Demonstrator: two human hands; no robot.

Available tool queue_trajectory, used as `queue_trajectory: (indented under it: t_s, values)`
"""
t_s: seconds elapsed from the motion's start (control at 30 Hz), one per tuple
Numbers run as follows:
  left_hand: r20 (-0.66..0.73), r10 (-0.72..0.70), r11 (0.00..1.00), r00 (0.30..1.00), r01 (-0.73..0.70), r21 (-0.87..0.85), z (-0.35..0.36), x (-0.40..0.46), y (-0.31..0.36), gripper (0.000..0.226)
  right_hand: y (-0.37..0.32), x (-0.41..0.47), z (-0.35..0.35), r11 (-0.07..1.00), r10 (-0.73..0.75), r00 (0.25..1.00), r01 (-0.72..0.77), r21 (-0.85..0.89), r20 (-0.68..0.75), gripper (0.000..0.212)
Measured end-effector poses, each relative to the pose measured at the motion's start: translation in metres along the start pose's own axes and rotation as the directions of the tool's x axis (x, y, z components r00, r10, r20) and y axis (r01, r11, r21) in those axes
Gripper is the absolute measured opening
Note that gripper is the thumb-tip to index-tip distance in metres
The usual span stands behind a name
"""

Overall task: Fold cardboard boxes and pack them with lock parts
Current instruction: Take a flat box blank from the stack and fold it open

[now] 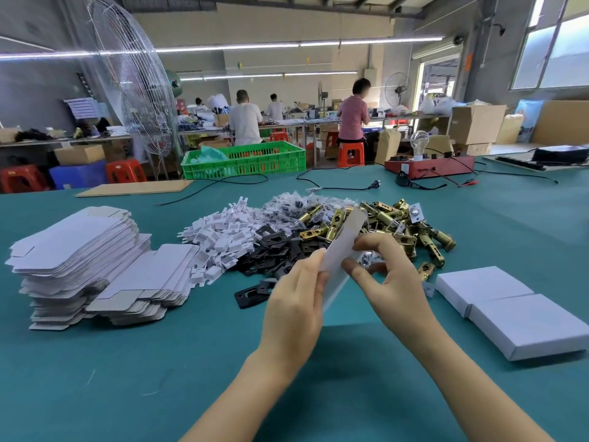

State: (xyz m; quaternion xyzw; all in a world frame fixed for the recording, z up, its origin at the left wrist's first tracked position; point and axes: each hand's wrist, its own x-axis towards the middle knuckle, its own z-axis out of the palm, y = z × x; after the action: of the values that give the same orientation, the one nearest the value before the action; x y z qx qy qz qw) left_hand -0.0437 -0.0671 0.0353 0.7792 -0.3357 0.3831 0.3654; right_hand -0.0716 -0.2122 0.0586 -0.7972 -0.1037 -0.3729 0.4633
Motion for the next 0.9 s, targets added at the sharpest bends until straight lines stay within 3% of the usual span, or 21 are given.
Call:
queue_trajectory:
  t_s: [0.07,0.17,0.23,0.33,0.5,0.57,0.7,0.8,0.9]
  values:
    - [-0.057,0.071,0.981,0.996,-0.059,0.187,-0.001,0.002,-0.004,0.036,-0.001,0.002,-0.004,1.0,0.021,0.997,-0.023,0.021,0.073,0.028]
    - [-0.044,0.054,0.966,0.998,-0.041,0.254,0.001,0.001,-0.002,0.055,-0.003,0.003,-0.004,0.995,0.044,0.995,-0.051,0.084,0.085,0.026]
    - [-0.013,0.027,0.976,1.0,-0.024,0.216,0.004,-0.003,-0.002,0.066,-0.005,0.001,-0.002,0.99,0.054,0.996,-0.063,0.125,0.069,0.024]
    - [-0.042,-0.008,0.996,0.999,0.012,0.089,0.002,-0.002,-0.004,0.057,-0.008,-0.001,0.0,0.988,0.023,0.998,-0.032,0.149,0.057,0.024]
    - [-0.052,-0.044,0.999,0.998,0.044,0.01,-0.003,0.002,-0.004,0.045,-0.015,-0.005,0.006,0.993,-0.057,0.998,0.054,0.109,0.025,0.035]
    - [-0.032,-0.048,0.999,0.998,0.047,-0.015,-0.003,0.003,-0.006,0.041,-0.017,-0.006,0.007,0.992,-0.08,0.997,0.079,0.1,0.013,0.03]
    - [-0.068,-0.149,0.982,0.987,0.139,-0.13,-0.006,0.008,-0.008,0.023,-0.016,-0.003,0.006,0.976,-0.219,0.964,0.219,-0.012,-0.154,0.016]
    - [-0.125,-0.16,0.978,0.979,0.14,-0.155,-0.004,0.008,-0.003,0.018,-0.013,-0.003,0.007,0.993,-0.112,0.961,0.12,0.017,-0.251,0.019]
    - [-0.089,-0.211,0.963,0.973,0.191,-0.191,0.0,0.004,0.002,0.019,-0.009,-0.003,0.009,0.999,-0.039,0.982,0.035,-0.026,-0.185,0.019]
